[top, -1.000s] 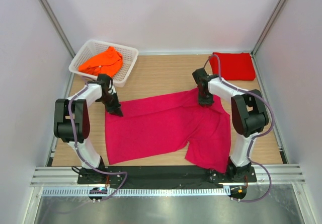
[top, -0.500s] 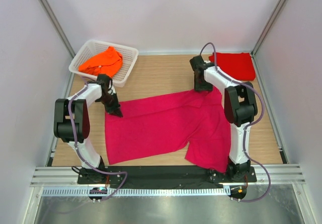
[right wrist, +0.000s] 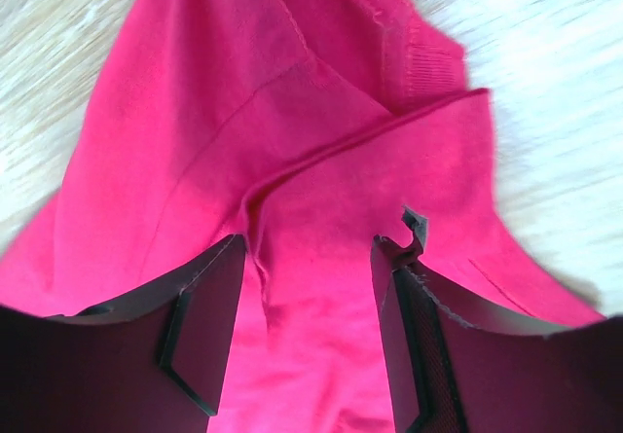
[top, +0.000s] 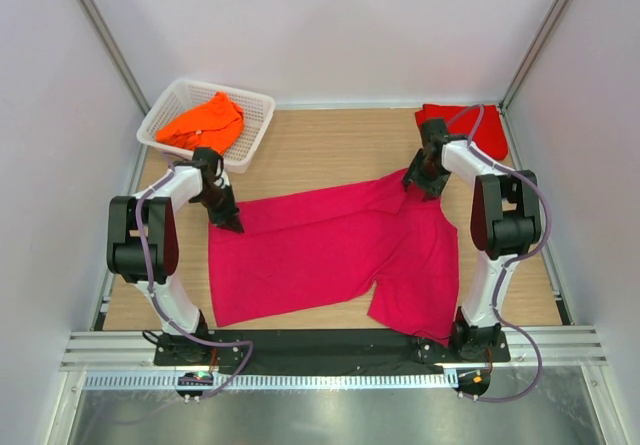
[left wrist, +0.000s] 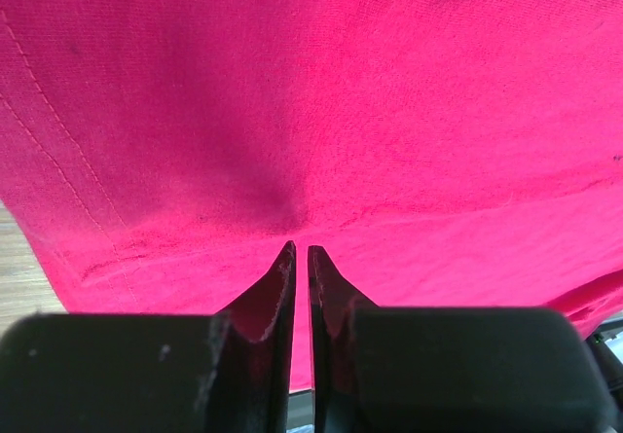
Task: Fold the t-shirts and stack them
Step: Fold the tshirt
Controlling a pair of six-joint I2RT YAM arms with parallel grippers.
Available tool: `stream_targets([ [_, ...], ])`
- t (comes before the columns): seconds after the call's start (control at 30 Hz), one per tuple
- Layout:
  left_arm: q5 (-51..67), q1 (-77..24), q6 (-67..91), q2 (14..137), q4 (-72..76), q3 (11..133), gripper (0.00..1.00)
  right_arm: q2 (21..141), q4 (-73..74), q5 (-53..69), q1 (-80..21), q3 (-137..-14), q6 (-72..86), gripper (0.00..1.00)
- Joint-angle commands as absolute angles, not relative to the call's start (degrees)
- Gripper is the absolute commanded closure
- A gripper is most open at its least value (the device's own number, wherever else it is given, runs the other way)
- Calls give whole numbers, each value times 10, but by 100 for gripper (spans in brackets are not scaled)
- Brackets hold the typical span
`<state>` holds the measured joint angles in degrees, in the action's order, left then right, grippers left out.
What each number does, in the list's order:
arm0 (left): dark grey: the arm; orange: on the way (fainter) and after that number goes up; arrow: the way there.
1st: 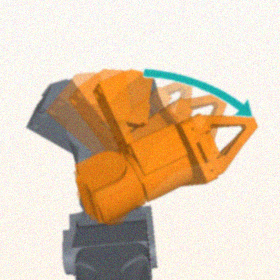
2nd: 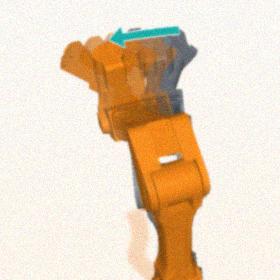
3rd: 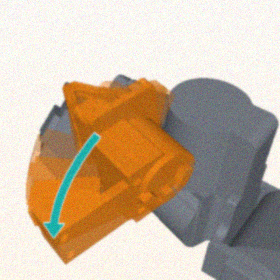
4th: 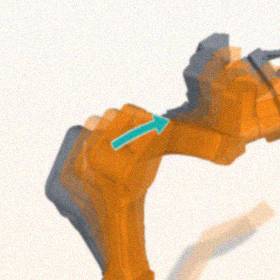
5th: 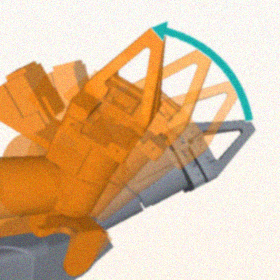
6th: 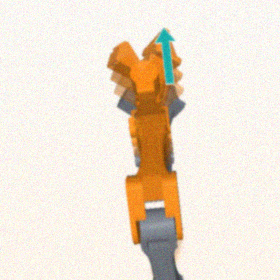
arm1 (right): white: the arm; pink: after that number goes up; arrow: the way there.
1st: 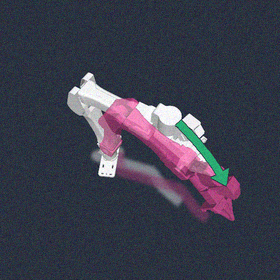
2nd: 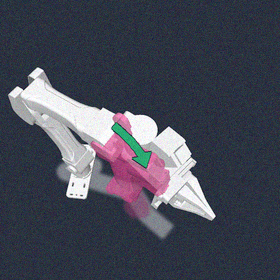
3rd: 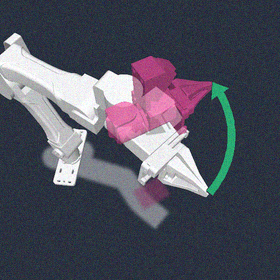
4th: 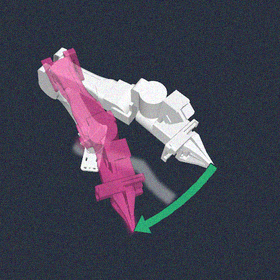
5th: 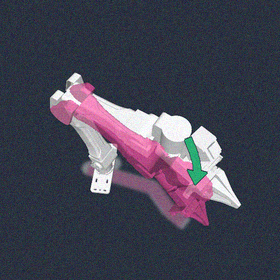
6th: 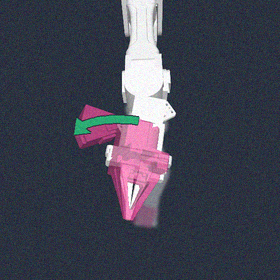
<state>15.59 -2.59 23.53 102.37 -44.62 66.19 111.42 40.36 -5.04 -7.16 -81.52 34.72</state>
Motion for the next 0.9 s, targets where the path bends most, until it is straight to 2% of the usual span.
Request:
stream_targets([
  [0.0, 155, -21, 228, 1005, -451, 668, 91, 1122, 374, -18, -83, -833, 395, 40],
  [0.23, 141, -5, 229, 992, -457, 660, 91, 1150, 376, -15, -70, -852, 407, 50],
  [0.5, 118, 41, 233, 960, -463, 645, 79, 1156, 371, -12, -68, -860, 416, 53],
  [0.6, 118, 44, 237, 960, -465, 638, 78, 1163, 374, -8, -67, -871, 418, 56],
  [0.8, 118, 45, 239, 977, -458, 637, 79, 1176, 388, -7, -65, -891, 421, 68],
  [0.87, 117, 46, 240, 984, -456, 645, 80, 1172, 395, -7, -65, -890, 423, 82],
])
